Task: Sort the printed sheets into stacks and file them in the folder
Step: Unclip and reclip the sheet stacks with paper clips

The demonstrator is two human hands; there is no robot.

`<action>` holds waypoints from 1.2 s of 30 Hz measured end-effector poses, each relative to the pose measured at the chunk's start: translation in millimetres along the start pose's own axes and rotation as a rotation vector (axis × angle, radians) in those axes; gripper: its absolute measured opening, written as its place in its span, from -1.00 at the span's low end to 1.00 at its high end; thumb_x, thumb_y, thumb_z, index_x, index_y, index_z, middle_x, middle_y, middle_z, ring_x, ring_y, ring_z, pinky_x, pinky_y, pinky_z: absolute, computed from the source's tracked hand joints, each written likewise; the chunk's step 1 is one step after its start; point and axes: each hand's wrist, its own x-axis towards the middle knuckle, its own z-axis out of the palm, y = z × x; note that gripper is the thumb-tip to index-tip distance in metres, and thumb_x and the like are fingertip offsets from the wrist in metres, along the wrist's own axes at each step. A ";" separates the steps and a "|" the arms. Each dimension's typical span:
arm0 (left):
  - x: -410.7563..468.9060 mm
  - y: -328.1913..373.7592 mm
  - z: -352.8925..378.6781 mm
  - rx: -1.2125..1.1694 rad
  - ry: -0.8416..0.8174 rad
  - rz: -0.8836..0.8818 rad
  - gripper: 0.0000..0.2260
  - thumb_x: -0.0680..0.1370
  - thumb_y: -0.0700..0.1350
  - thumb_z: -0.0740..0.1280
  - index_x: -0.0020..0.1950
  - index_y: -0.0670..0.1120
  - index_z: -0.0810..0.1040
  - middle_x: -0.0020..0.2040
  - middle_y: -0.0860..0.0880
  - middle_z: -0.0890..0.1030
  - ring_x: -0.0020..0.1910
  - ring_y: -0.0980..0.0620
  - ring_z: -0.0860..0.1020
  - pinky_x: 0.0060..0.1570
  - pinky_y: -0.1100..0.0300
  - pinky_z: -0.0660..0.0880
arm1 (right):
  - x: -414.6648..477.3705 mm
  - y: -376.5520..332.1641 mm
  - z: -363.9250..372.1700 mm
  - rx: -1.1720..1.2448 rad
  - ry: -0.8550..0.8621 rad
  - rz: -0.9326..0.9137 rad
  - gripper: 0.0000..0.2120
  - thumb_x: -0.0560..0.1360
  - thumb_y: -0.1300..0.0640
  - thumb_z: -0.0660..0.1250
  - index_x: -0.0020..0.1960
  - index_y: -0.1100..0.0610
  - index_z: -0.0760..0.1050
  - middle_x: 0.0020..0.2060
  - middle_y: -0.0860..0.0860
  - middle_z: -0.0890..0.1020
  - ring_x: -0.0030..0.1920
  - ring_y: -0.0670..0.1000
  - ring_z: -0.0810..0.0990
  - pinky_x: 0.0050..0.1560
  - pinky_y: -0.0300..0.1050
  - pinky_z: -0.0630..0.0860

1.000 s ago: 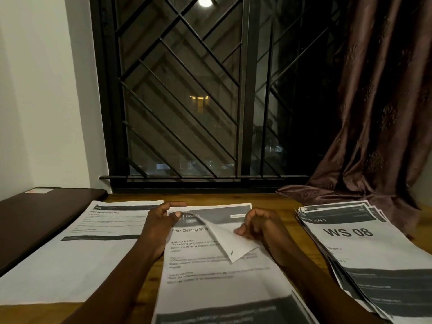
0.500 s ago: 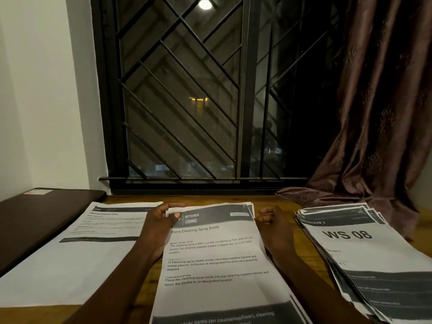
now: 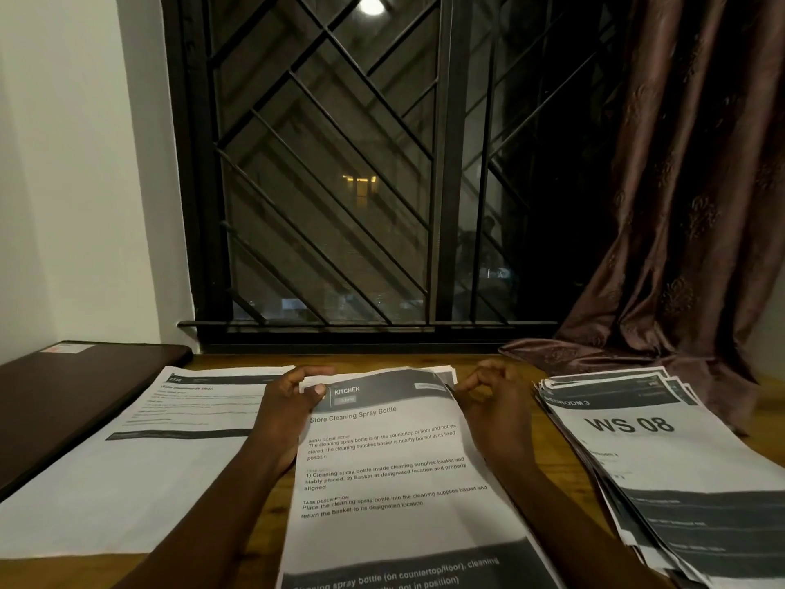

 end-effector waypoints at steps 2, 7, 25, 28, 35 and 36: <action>-1.4 1.0 0.2 0.008 0.002 0.009 -0.81 0.59 -0.34 0.24 0.10 -0.16 0.59 -0.05 -0.26 0.67 -0.14 -0.19 0.64 -0.10 -0.02 0.59 | 0.3 -1.7 -0.7 0.033 -0.061 0.019 -0.75 0.34 0.29 0.49 -0.35 -0.01 0.53 -0.08 -0.06 0.55 -0.02 -0.06 0.48 0.00 -0.18 0.41; -0.6 1.4 0.5 0.027 0.010 0.022 -0.80 0.59 -0.34 0.24 0.11 -0.17 0.60 -0.04 -0.24 0.66 -0.22 -0.07 0.64 -0.26 0.15 0.57 | -4.9 -20.3 -9.5 0.579 -0.541 0.331 -0.71 0.45 0.45 0.14 -0.31 0.16 0.46 -0.39 0.11 0.59 -0.35 0.08 0.54 -0.39 -0.27 0.46; -1.4 2.8 0.3 -0.046 -0.017 0.015 -0.81 0.58 -0.35 0.24 0.06 -0.15 0.60 -0.13 -0.24 0.68 -0.20 -0.17 0.66 -0.04 -0.08 0.57 | -4.3 -5.0 13.7 0.121 0.026 0.193 -0.72 0.39 0.26 0.48 -0.07 -0.02 0.46 -0.35 -0.03 0.58 -0.31 -0.11 0.56 -0.35 -0.35 0.37; -0.8 2.4 -0.3 -0.049 -0.008 0.013 -0.80 0.58 -0.35 0.24 0.05 -0.14 0.60 -0.08 -0.25 0.68 -0.16 -0.19 0.65 0.01 -0.13 0.55 | -6.6 -10.4 11.9 0.074 0.041 0.171 -0.83 0.42 0.22 0.46 -0.12 0.03 0.49 -0.34 -0.04 0.61 -0.32 -0.14 0.56 -0.42 -0.37 0.35; -1.4 2.4 0.1 -0.050 -0.006 0.017 -0.81 0.58 -0.35 0.25 0.05 -0.14 0.60 -0.07 -0.26 0.67 -0.14 -0.20 0.65 0.01 -0.15 0.56 | -7.6 -10.6 6.7 0.008 0.118 0.033 -0.79 0.39 0.20 0.48 -0.34 0.05 0.50 0.00 -0.18 0.59 0.08 -0.16 0.50 -0.01 -0.26 0.40; -1.8 2.8 0.3 -0.050 -0.005 0.017 -0.81 0.58 -0.35 0.24 0.06 -0.14 0.60 -0.06 -0.26 0.67 -0.14 -0.19 0.66 0.00 -0.14 0.57 | -7.9 -13.1 4.0 0.043 0.071 0.026 -0.78 0.39 0.25 0.47 -0.35 0.07 0.49 0.05 -0.19 0.55 0.14 -0.17 0.45 0.03 -0.38 0.36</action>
